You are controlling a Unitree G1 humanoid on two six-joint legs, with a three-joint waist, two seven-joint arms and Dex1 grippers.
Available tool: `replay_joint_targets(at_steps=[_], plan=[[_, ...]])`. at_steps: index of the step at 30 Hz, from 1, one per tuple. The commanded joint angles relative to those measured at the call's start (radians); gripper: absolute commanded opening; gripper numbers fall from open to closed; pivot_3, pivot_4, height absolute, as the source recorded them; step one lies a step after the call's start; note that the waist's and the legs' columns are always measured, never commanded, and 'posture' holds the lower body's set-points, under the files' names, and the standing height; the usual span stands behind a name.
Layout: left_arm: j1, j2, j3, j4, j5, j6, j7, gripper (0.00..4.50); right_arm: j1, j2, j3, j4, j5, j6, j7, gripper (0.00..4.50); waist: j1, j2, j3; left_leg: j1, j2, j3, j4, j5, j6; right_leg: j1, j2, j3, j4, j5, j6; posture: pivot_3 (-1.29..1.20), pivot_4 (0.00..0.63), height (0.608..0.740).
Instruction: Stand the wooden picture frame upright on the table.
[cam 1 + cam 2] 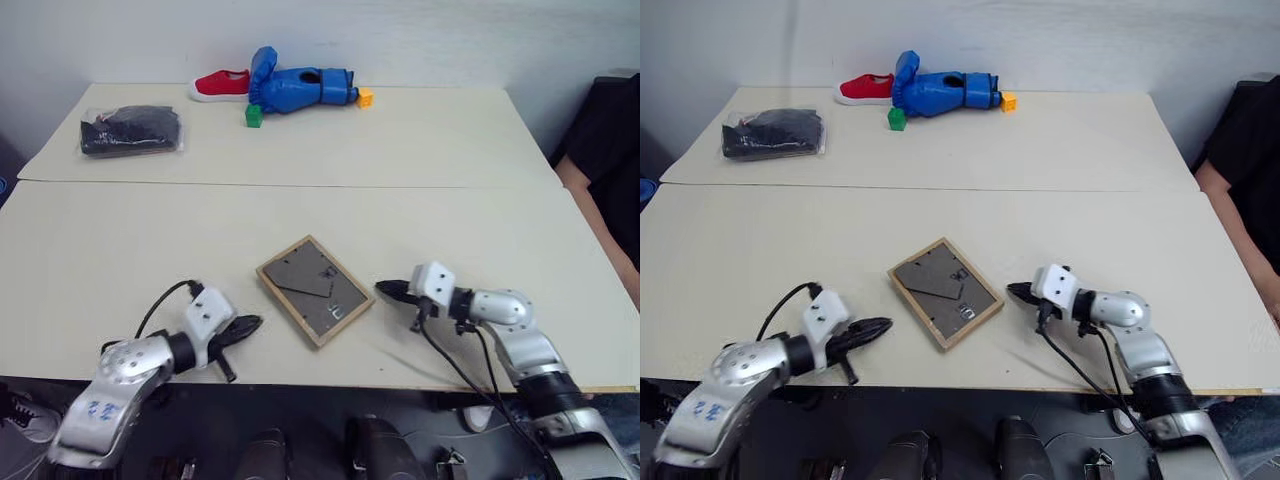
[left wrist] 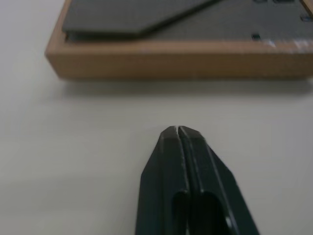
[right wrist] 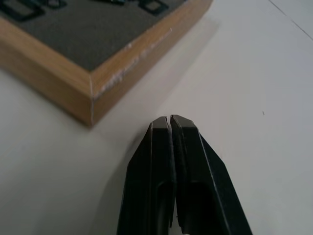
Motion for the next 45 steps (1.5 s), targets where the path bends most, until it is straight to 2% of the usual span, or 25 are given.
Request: replay_joint_targets(at_steps=[1,7,13,21,24,26,29,32,34,37,38,42,45], plan=[[-0.024,-0.006,-0.035,0.021,0.018,0.022,-0.001,0.03,0.008,0.009,0.016,-0.065,0.024,0.012,0.021,0.00,-0.003,0.000,0.000,0.000,0.000,0.000,-0.001,0.000,-0.001,0.000,0.000,0.000,0.001,0.000,0.000,0.00,0.150,0.740],[-0.110,-0.030,-0.069,0.117,0.060,-0.002,0.012,0.03,0.101,-0.012,0.041,-0.270,0.055,0.135,0.047,0.00,0.005,0.000,0.000,-0.001,0.000,0.000,0.001,0.000,0.000,0.000,0.000,0.000,0.002,0.000,0.000,0.00,0.150,0.740],[-0.174,-0.065,-0.074,0.164,0.065,-0.013,0.010,0.03,0.193,-0.037,0.042,-0.407,0.035,0.232,0.006,0.00,0.005,0.000,0.000,0.000,0.000,-0.001,0.001,0.000,0.000,0.001,0.000,-0.001,0.000,0.000,0.000,0.00,0.150,0.740],[-0.082,0.093,-0.031,0.180,0.081,-0.003,-0.081,0.03,0.197,-0.095,-0.007,-0.384,0.026,0.236,-0.035,0.00,-0.005,0.000,0.000,0.002,0.000,-0.001,-0.002,0.001,-0.001,0.001,0.000,0.000,0.000,0.000,0.000,0.00,0.150,0.740],[-0.051,0.122,0.005,0.186,0.068,-0.024,-0.097,0.03,0.188,-0.102,-0.017,-0.370,0.033,0.235,-0.035,0.00,-0.008,0.000,0.000,0.002,0.001,-0.001,-0.002,0.001,-0.001,0.001,0.000,0.000,0.000,-0.001,-0.001,0.00,0.150,0.740],[-0.042,0.127,0.046,0.176,0.029,-0.009,-0.113,0.03,0.188,-0.105,-0.022,-0.368,0.039,0.234,-0.030,0.00,-0.007,0.000,0.000,0.002,0.001,-0.001,-0.002,0.001,-0.001,0.001,0.000,0.000,0.001,-0.001,-0.001,0.00,0.150,0.740],[-0.037,0.152,0.164,0.137,-0.148,0.146,-0.195,0.03,0.191,-0.121,-0.031,-0.382,0.068,0.215,0.008,0.00,-0.007,0.000,0.000,0.002,0.001,-0.001,-0.002,0.001,0.000,0.000,0.000,0.000,0.000,-0.001,-0.001,0.00,0.150,0.740],[-0.078,0.209,0.268,0.138,-0.365,0.492,-0.234,0.63,0.188,-0.146,-0.015,-0.404,0.080,0.197,0.054,0.00,0.000,0.000,0.000,0.001,0.001,-0.001,-0.002,0.001,0.000,-0.001,0.000,0.000,0.000,-0.001,-0.001,0.00,0.150,0.740],[-0.131,0.259,0.282,0.168,-0.473,0.741,-0.255,1.18,0.177,-0.151,0.003,-0.412,0.062,0.198,0.059,0.00,0.002,-0.001,0.000,0.000,0.001,-0.001,-0.001,0.000,0.000,-0.001,0.000,0.000,0.000,-0.001,-0.001,0.00,0.150,0.740],[-0.269,0.199,0.318,0.292,-0.555,1.038,-0.192,2.13,0.158,-0.132,0.038,-0.398,0.025,0.185,0.045,0.00,0.006,-0.001,0.000,0.000,-0.001,-0.002,-0.001,0.000,0.001,0.000,-0.001,-0.001,0.000,-0.001,-0.001,0.00,0.150,0.740],[-0.299,0.182,0.329,0.328,-0.580,1.080,-0.169,2.38,0.154,-0.128,0.044,-0.396,0.020,0.184,0.041,0.00,0.006,-0.001,0.000,0.000,-0.001,-0.003,0.000,0.000,0.001,0.000,-0.001,-0.001,0.000,-0.001,-0.001,0.00,0.150,0.740],[-0.423,0.173,0.203,0.506,-0.747,1.093,0.001,3.63,0.138,-0.128,0.083,-0.395,-0.026,0.188,0.032,0.00,0.003,-0.003,0.000,-0.002,-0.001,-0.003,0.000,0.001,-0.001,-0.002,-0.001,-0.002,0.005,0.000,-0.001,0.00,0.150,0.740],[-0.466,0.141,0.166,0.561,-0.829,1.093,0.120,4.48,0.131,-0.131,0.092,-0.396,-0.043,0.197,0.033,0.00,0.003,-0.002,0.000,-0.002,-0.001,-0.003,0.001,0.001,-0.001,-0.001,-0.001,-0.001,0.005,0.000,-0.001,0.00,0.150,0.740]])
